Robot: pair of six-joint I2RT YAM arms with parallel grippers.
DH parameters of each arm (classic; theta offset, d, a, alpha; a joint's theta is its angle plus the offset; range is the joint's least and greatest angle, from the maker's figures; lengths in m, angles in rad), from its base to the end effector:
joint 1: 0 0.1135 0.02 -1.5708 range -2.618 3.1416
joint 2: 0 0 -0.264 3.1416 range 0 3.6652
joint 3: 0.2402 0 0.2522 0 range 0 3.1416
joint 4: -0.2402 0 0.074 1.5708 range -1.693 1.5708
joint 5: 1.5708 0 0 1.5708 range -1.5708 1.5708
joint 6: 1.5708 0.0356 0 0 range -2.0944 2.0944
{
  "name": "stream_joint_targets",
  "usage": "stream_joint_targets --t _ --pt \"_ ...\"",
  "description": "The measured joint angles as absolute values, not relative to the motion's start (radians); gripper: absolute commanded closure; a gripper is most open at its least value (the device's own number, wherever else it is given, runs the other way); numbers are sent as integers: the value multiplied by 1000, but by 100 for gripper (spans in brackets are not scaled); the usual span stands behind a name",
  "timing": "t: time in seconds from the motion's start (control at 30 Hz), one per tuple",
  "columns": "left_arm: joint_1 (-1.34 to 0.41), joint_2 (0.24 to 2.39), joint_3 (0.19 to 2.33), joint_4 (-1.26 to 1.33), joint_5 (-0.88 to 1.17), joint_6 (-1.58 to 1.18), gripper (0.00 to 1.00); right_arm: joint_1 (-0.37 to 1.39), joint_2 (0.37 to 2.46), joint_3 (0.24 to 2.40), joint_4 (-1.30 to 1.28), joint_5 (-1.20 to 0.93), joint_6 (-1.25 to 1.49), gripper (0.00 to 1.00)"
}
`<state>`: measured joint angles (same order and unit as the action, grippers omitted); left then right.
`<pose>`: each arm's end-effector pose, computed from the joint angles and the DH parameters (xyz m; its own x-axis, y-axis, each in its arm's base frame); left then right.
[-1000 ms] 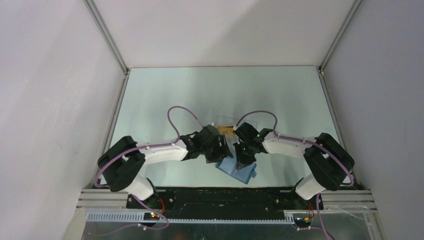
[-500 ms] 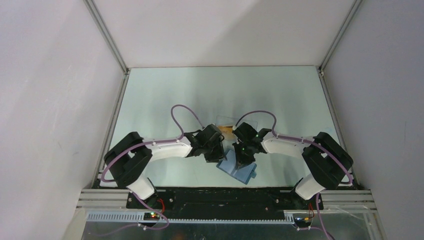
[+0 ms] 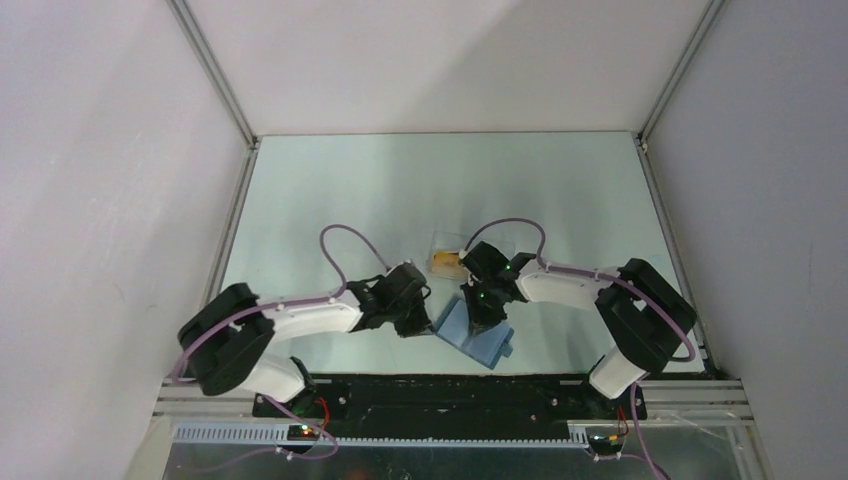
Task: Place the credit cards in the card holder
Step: Insert the credit card into the card holder.
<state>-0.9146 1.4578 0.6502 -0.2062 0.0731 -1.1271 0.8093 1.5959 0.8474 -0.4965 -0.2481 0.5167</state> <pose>0.1571 -0.2082 0.1473 -0.9573 -0.2332 -0.1709 -0.1184 0.8555 -0.5041 0.1880 0.2099 0.1519 -0.9418 -0.2939 -0.1634 -0.3342 0.8709 0.3604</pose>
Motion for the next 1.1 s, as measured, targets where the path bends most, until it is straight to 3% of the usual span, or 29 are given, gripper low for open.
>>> stream_joint_targets --t 0.23,0.27,0.3,0.33,0.37,0.47,0.53,0.73,1.1 --pt "-974 1314 591 -210 27 -1209 97 810 1658 912 -503 -245 491 95" --pt "-981 1309 591 -207 22 -1216 91 810 1661 915 -505 -246 487 95" --pt "-987 1308 591 -205 17 -1224 72 810 1662 918 -504 -244 479 95" --pt "-989 1308 591 -205 12 -1228 63 810 1662 920 -504 -243 473 95" --pt "-989 1308 590 -205 5 -1231 45 810 1662 921 -504 -241 468 95" --pt "-978 1298 590 -205 -4 -1223 21 810 1662 925 -509 -227 454 95" --pt "-961 1282 590 -202 -1 -1208 15 810 1657 926 -515 -214 449 95" --pt "-849 1284 589 -146 76 -1128 12 810 1612 915 -548 -166 444 95" --pt "-793 1533 643 47 345 -1014 12 804 1541 815 -533 -174 478 96"
